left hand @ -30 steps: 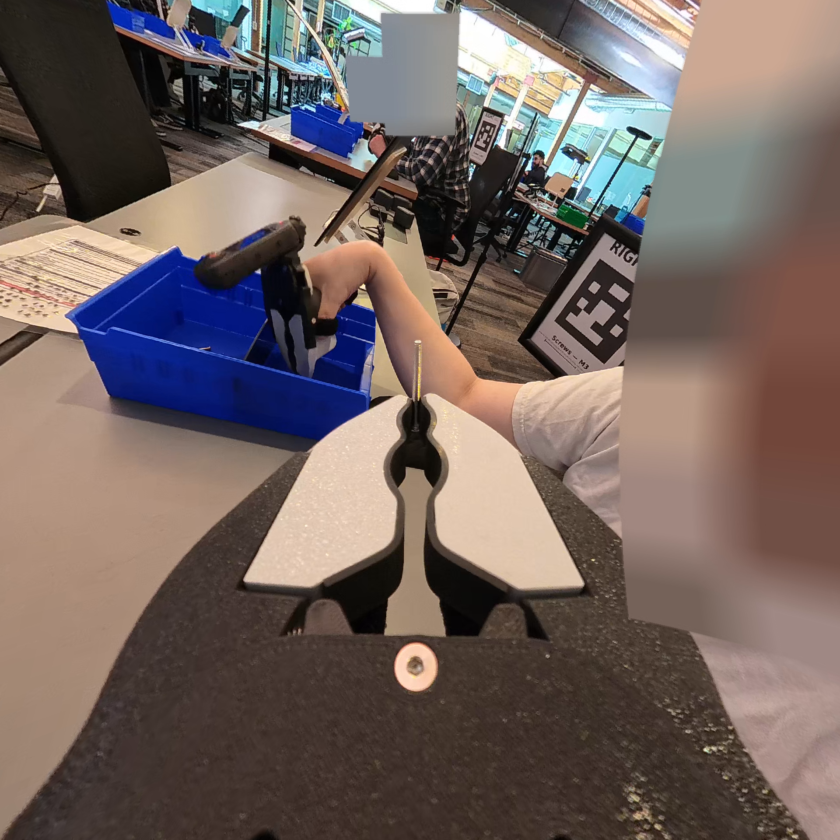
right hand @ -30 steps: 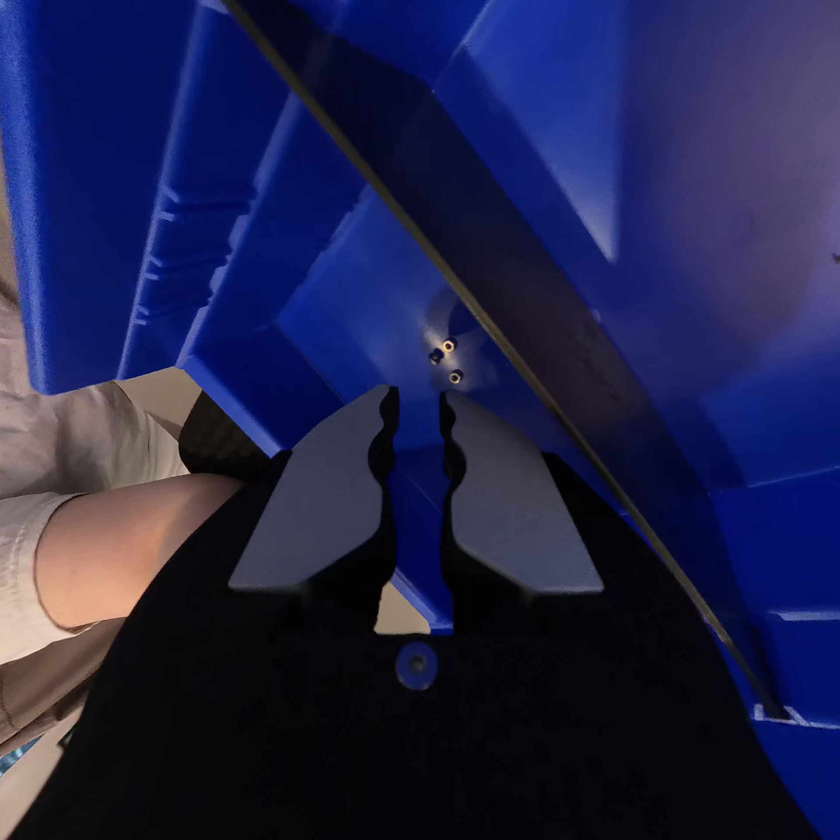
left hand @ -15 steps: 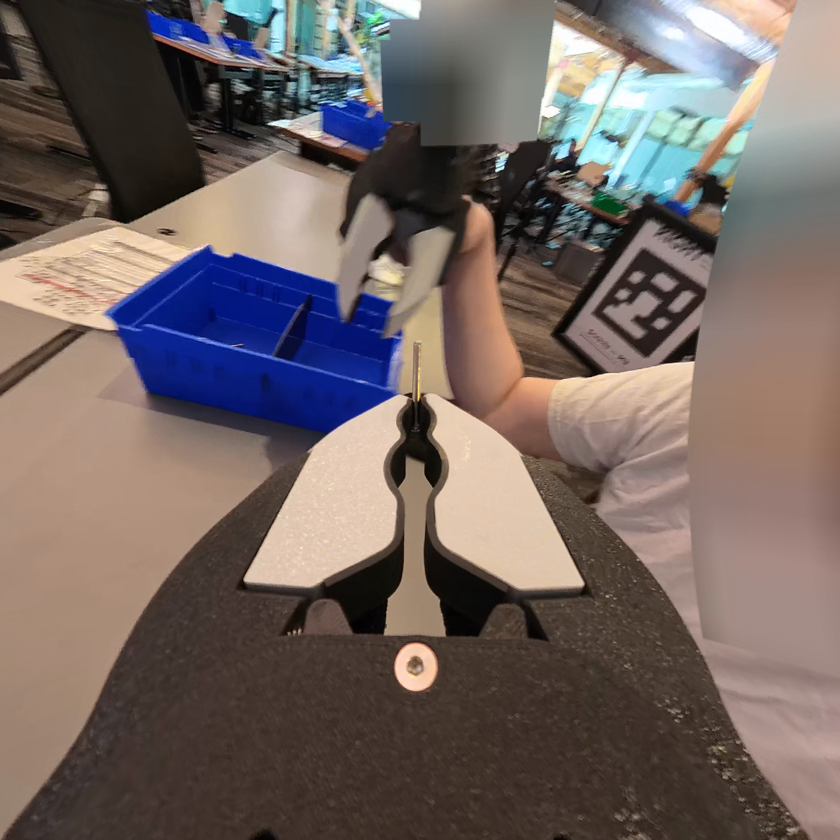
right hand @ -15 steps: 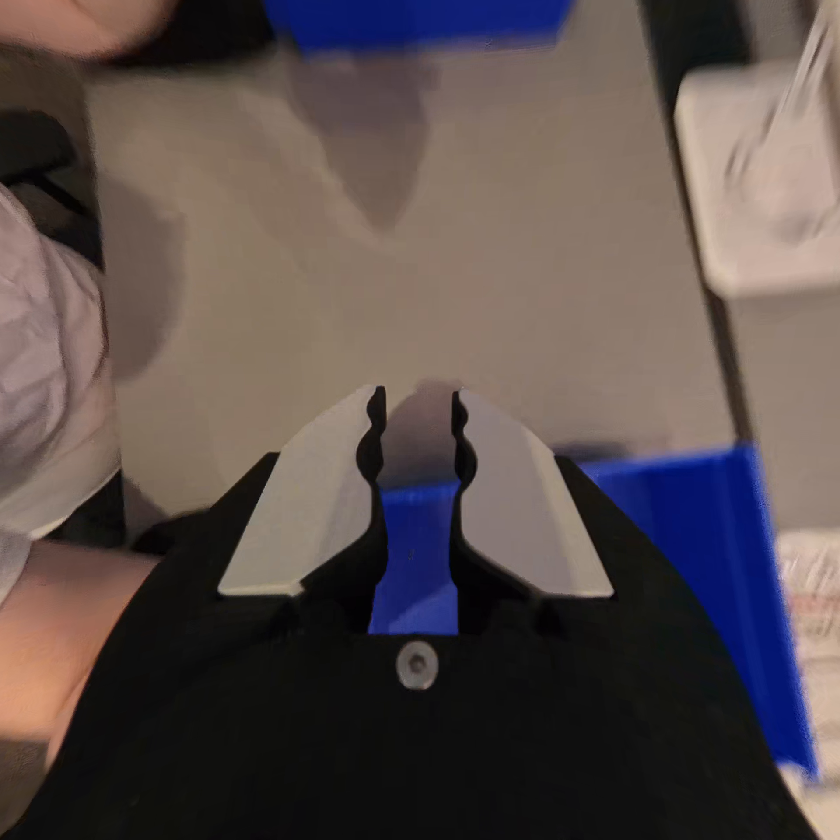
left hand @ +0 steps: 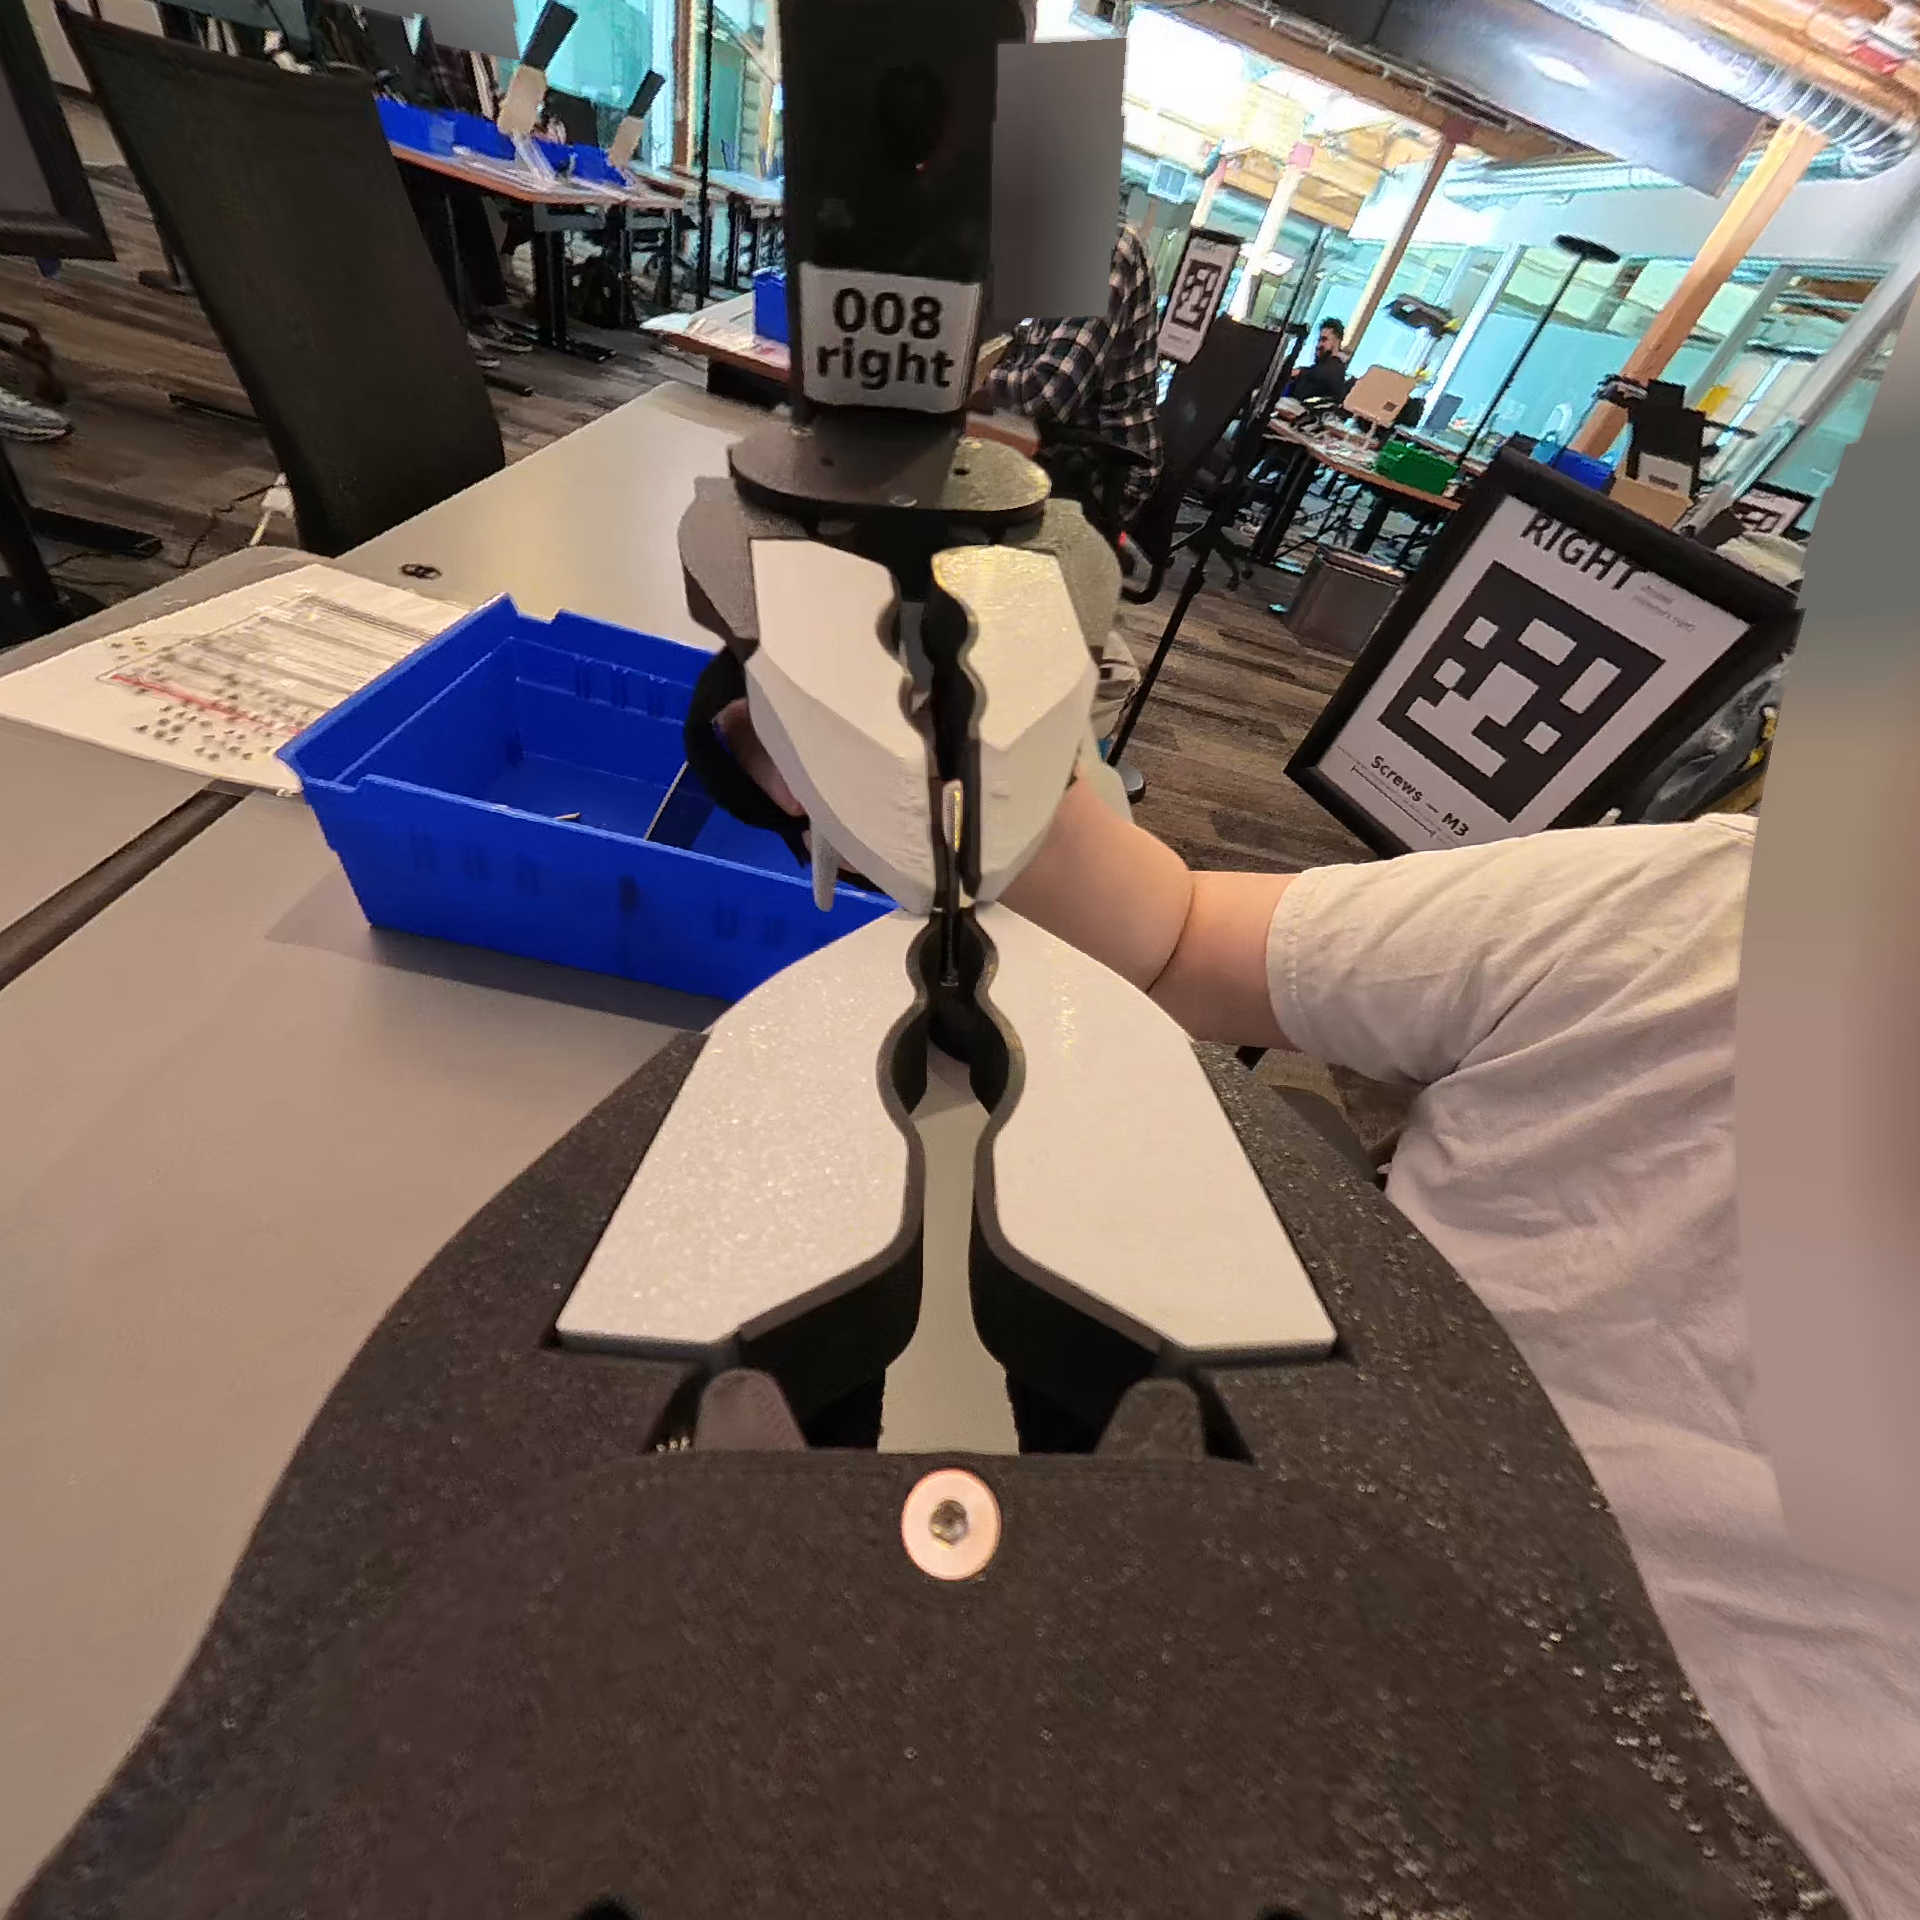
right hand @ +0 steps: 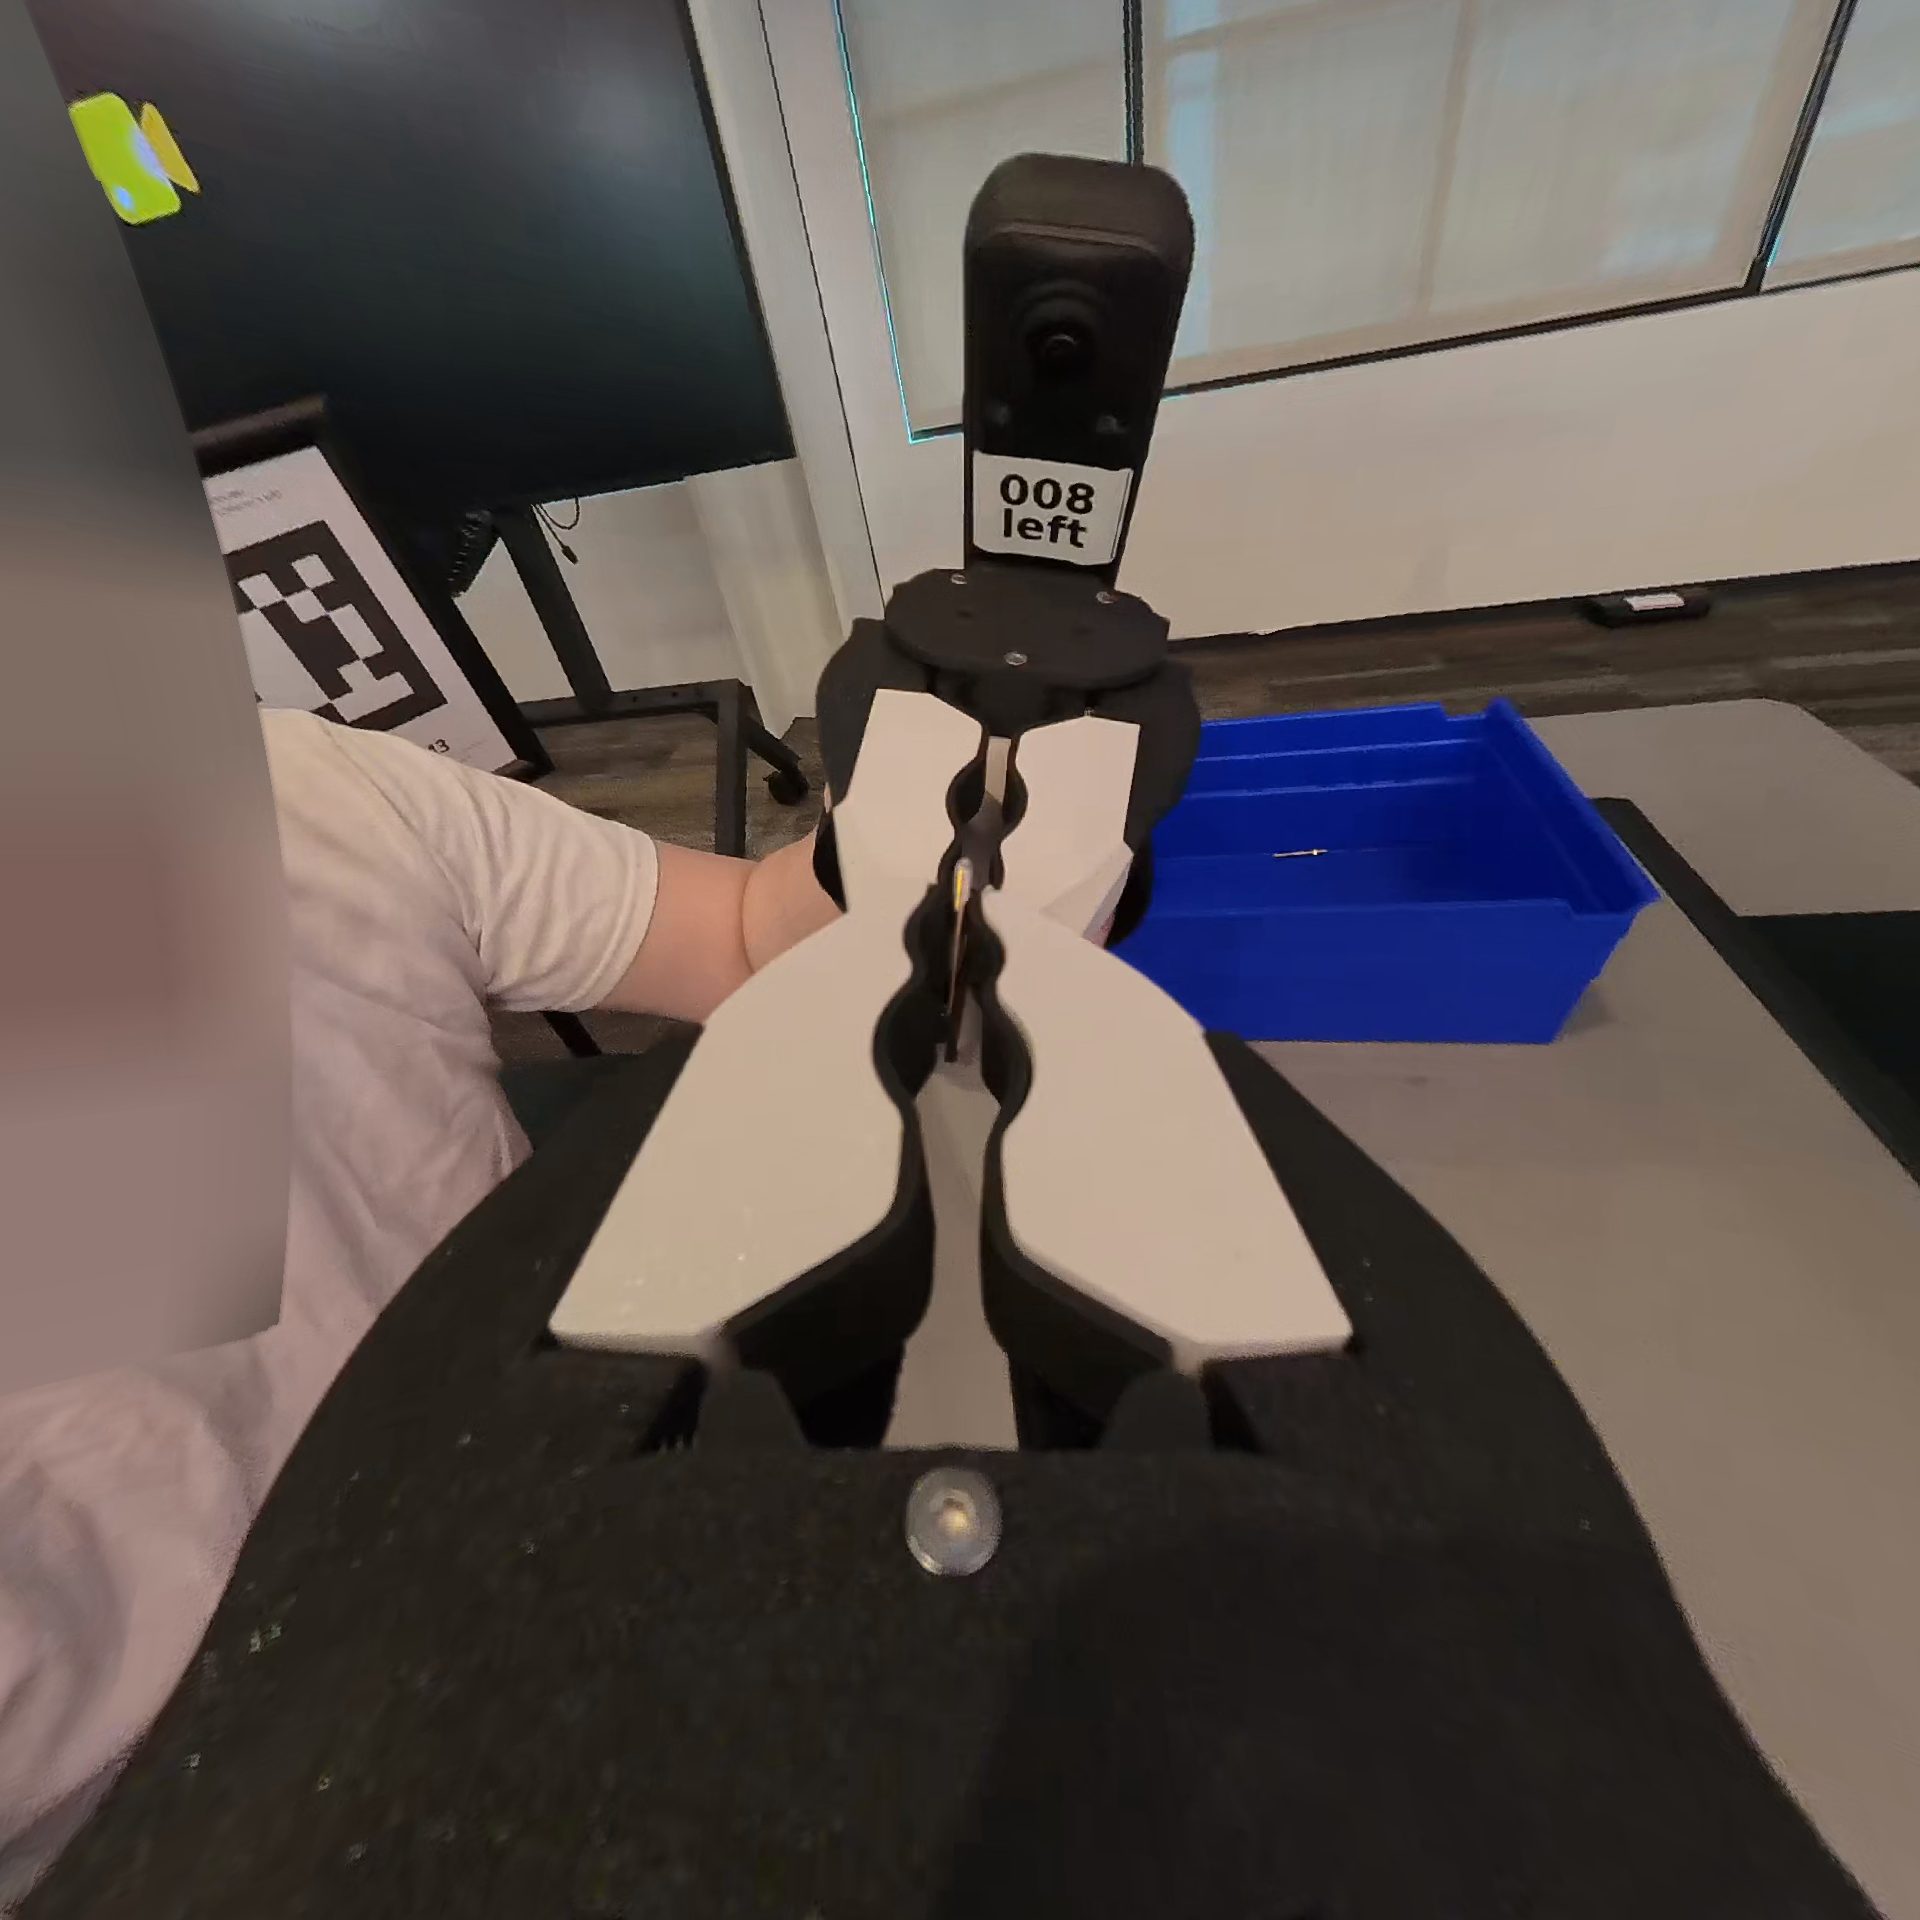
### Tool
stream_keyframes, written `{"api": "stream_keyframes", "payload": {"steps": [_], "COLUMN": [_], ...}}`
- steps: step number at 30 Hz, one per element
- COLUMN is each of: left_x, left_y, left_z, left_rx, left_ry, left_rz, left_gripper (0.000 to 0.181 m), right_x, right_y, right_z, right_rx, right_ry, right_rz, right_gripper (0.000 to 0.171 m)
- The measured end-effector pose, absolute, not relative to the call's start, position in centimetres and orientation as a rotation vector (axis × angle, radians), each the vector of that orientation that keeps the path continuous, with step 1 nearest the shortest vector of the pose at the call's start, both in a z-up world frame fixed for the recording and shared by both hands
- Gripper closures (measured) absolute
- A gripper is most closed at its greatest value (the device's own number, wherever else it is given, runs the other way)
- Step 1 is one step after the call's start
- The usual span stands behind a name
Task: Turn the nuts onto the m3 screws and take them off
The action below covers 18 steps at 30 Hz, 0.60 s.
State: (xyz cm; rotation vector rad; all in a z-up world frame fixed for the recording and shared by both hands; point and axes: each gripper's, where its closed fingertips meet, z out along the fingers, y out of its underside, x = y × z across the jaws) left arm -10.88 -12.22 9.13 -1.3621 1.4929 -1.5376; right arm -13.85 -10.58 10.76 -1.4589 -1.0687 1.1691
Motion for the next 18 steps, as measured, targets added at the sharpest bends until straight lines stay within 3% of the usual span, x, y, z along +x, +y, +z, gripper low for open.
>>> {"api": "stream_keyframes", "payload": {"steps": [2,5,7,11,14,18], "left_x": [-10.9,-11.3,-12.1,-14.2,-16.0,-18.3], "left_y": [-11.9,-11.4,-10.1,-8.1,-6.8,-4.5], "left_z": [9.3,10.6,10.6,10.5,9.2,8.8], "left_rx": [-1.347,-1.345,-1.390,-1.477,-1.591,-1.692], "left_ry": [1.476,1.398,1.388,1.381,1.429,1.373], "left_rz": [-1.515,-1.540,-1.427,-1.260,-1.113,-1.007], "left_gripper": [0.178,0.148,0.137,0.139,0.144,0.152], "right_x": [-13.6,-11.4,-6.4,13.9,19.6,20.9], "right_y": [-10.3,-9.5,-7.5,-0.7,-1.0,-2.5], "right_z": [10.9,11.8,11.9,5.5,-3.0,-9.8], "right_rx": [-1.463,-1.489,-1.592,-2.069,-2.460,-2.798], "right_ry": [-1.055,-1.008,-0.918,-0.398,-0.264,-0.261], "right_rz": [1.156,1.053,0.821,-0.046,0.014,0.037], "right_gripper": [0.168,0.168,0.168,0.169,0.168,0.168]}}
